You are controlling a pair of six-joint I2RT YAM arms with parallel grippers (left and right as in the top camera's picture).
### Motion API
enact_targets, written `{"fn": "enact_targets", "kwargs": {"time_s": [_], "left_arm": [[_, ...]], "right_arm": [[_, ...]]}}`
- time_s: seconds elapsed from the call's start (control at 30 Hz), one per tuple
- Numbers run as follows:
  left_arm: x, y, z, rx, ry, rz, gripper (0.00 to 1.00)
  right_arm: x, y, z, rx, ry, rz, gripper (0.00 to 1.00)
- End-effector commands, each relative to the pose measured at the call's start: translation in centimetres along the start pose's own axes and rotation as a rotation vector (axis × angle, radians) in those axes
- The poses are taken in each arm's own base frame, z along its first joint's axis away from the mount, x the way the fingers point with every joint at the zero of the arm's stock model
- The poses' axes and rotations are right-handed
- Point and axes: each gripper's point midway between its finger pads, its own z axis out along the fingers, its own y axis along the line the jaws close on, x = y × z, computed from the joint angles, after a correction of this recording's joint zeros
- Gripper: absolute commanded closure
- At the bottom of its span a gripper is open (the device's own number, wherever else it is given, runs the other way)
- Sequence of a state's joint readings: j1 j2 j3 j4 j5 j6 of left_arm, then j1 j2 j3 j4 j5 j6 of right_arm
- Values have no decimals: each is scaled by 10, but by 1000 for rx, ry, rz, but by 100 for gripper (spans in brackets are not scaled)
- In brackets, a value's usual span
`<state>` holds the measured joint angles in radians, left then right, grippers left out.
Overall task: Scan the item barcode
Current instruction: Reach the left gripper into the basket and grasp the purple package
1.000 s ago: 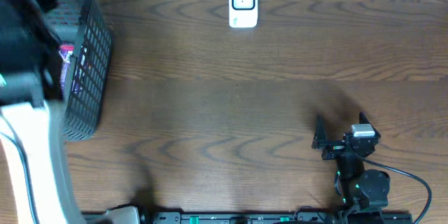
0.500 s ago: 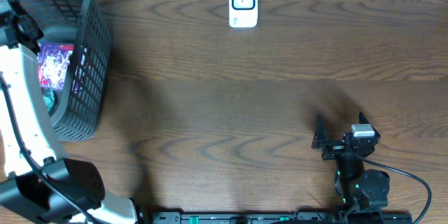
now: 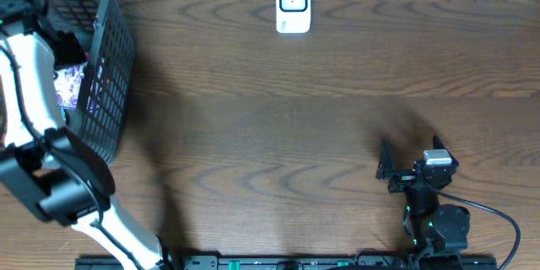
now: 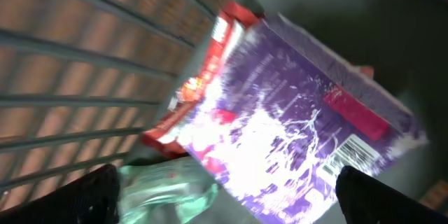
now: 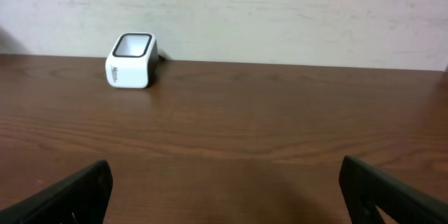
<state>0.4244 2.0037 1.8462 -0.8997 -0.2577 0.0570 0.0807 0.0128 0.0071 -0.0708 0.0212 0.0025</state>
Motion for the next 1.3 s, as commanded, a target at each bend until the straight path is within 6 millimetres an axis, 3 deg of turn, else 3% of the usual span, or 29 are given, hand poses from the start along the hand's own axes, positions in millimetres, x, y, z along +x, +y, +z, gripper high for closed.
{"fn": "enact_targets", "kwargs": {"time_s": [0.0,0.27,0.43,0.63,0.7,0.73,0.77,0.9,1.0,1.13,1.27], "left_arm": [[6,-16,15,66,37,46,1],[19,-35,57,102,108,77,0],[32,-43,82,103,163,94,5],[49,-49,98,106,227,126,51],[52,-48,97,106,238,129,69],[52,-48,96,106,239,130,88],[52,-47,94,106,240,130,93],[37,-40,71,100,184,68,93],[9,-28,34,98,70,-49,93],[-36,-4,-43,115,-166,-200,93],[-65,23,-125,139,-397,-283,93]], "right_arm": [[1,0,0,1,0,-11,1],[0,0,0,1,0,-11,1],[0,0,0,1,0,-11,1],[1,0,0,1,0,-11,1],[0,0,0,1,0,-11,1],[0,0,0,1,0,-11,1],[1,0,0,1,0,-11,1],[0,0,0,1,0,-11,1],[0,0,0,1,0,-11,1],[0,0,0,1,0,-11,1],[0,0,0,1,0,-11,1]]}}
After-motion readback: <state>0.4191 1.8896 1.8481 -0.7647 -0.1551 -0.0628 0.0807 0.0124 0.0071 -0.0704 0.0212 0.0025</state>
